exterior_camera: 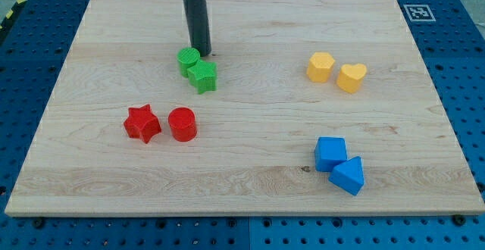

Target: Move the green blocks near to the red circle

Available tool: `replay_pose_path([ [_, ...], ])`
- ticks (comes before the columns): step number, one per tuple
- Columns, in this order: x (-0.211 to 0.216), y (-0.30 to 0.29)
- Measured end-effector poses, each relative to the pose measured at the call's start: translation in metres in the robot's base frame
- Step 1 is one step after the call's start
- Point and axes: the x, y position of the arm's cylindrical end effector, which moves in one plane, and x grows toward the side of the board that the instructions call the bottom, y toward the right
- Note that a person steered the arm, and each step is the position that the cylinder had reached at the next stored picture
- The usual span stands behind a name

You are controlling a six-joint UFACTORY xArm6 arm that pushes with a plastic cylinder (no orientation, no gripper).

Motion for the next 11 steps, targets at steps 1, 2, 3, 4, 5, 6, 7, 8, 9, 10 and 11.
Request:
replay_pose_path([
  [1,-0.002,0.003],
  [2,-0.020,-0.027],
  [3,-0.014,-0.059],
  [4,-0.013,-0.047],
  [5,-0.006,-0.038],
  [6,0.014,-0.036],
  [7,0.025,-0.025],
  [8,0.036,-0.014],
  [9,0.045,-0.004],
  [10,0.051,0.008],
  [11,0.054,0.013],
])
